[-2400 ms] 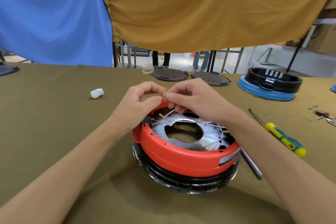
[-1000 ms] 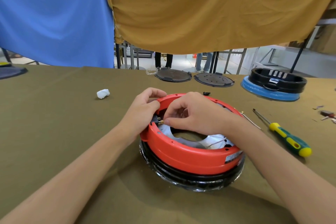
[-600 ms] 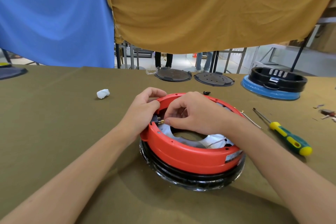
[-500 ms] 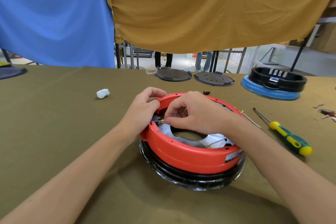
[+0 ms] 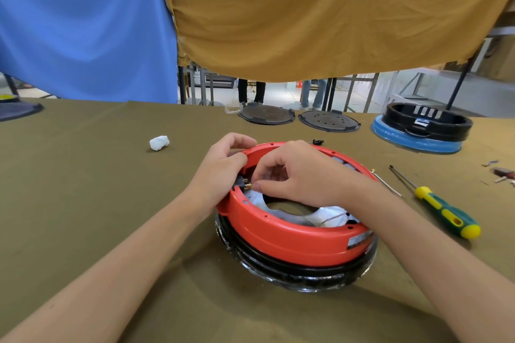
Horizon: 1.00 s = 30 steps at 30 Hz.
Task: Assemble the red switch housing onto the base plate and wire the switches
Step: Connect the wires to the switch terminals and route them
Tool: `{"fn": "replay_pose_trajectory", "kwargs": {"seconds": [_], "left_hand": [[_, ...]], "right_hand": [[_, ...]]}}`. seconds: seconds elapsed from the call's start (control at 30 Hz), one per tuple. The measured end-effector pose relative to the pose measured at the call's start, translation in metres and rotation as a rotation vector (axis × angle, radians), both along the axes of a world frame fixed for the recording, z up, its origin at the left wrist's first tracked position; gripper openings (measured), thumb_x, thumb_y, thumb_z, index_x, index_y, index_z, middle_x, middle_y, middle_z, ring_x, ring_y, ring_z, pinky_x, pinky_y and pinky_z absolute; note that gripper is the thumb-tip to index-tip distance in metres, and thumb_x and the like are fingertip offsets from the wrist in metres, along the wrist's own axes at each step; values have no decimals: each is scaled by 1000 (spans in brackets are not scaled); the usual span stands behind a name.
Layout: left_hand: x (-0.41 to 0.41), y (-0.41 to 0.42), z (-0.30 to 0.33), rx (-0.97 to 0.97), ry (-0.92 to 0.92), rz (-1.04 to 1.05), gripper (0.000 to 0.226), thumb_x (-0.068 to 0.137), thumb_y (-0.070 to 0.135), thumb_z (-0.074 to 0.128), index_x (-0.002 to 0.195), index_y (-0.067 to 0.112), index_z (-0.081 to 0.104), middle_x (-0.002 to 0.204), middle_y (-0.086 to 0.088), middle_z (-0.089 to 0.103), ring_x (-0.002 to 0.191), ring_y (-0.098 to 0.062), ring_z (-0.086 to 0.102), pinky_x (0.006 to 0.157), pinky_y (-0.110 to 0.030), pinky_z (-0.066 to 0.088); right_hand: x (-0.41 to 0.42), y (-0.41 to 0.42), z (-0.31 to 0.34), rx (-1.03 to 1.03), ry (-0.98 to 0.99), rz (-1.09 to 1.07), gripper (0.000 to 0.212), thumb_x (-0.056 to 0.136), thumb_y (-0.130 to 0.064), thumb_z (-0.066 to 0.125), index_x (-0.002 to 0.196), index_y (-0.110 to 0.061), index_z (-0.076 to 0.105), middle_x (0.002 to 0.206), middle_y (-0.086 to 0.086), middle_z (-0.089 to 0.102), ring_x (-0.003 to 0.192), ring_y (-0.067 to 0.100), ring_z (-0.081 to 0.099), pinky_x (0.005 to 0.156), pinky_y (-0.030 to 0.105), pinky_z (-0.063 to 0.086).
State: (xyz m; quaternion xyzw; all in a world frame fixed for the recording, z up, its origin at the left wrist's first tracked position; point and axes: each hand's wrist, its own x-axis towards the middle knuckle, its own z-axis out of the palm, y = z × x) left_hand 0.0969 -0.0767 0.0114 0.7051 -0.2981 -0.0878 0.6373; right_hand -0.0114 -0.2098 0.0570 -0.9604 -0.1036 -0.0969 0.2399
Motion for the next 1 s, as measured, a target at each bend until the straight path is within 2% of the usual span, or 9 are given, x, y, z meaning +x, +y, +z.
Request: {"fn": "replay_pose_trajectory", "kwargs": {"seconds": [0.13, 0.33, 0.47, 0.63, 0.8, 0.93, 1.0], "left_hand": [[0, -1, -1, -4, -9, 3, 37, 88, -3, 43, 101, 25, 65, 95, -1, 71, 77, -16, 63, 64, -28, 53], [-1, -1, -2, -10, -5, -11, 35, 90, -1, 45, 103, 25, 65, 98, 0, 72, 81, -12, 66, 60, -22, 50], [-1, -1, -2, -13, -4, -12, 34, 91, -1, 45, 105, 24, 64, 100, -3, 71, 80, -12, 64, 58, -19, 48], [-2, -1, -1, -28, -9, -10, 37, 89, -5, 43, 107, 20, 63, 102, -5, 69, 84, -11, 64, 58, -13, 46], [-1, 0, -2, -10, 7, -13, 36, 90, -2, 44, 106, 23, 63, 102, -5, 71, 83, -14, 65, 62, -24, 50], [0, 0, -2, -10, 7, -13, 34, 89, -2, 44, 106, 21, 62, 91, 2, 71, 70, -11, 63, 55, -21, 50], [1, 0, -2, -12, 12, -10, 34, 89, -3, 44, 106, 21, 62, 90, 2, 71, 71, -13, 63, 61, -25, 51]], "right_hand": [[-2, 4, 2, -79, -29, 6, 10, 92, -19, 68, 91, -15, 76, 81, -8, 73, 75, 1, 63, 71, 13, 49], [-2, 10, 3, -278, -80, 3, 13, 95, -22, 63, 95, -18, 76, 85, -8, 74, 77, 5, 64, 77, 23, 49], [-2, 10, 5, -186, -89, -7, 8, 92, -21, 69, 95, -17, 76, 83, -9, 73, 76, 2, 65, 78, 18, 50], [1, 10, 5, -185, -60, 14, 7, 92, -20, 69, 94, -16, 75, 80, -11, 72, 74, -1, 63, 78, 14, 49], [1, 6, 3, -138, -66, 12, 8, 90, -25, 72, 93, -18, 75, 80, -12, 72, 74, -4, 62, 72, 12, 49], [-1, -5, 5, 32, -116, -72, 11, 93, -27, 69, 90, -19, 76, 78, -9, 73, 72, 2, 65, 70, 21, 51], [-1, -11, 7, 63, -129, -102, 11, 94, -24, 67, 90, -19, 75, 78, -9, 73, 74, 4, 66, 72, 25, 52]]}}
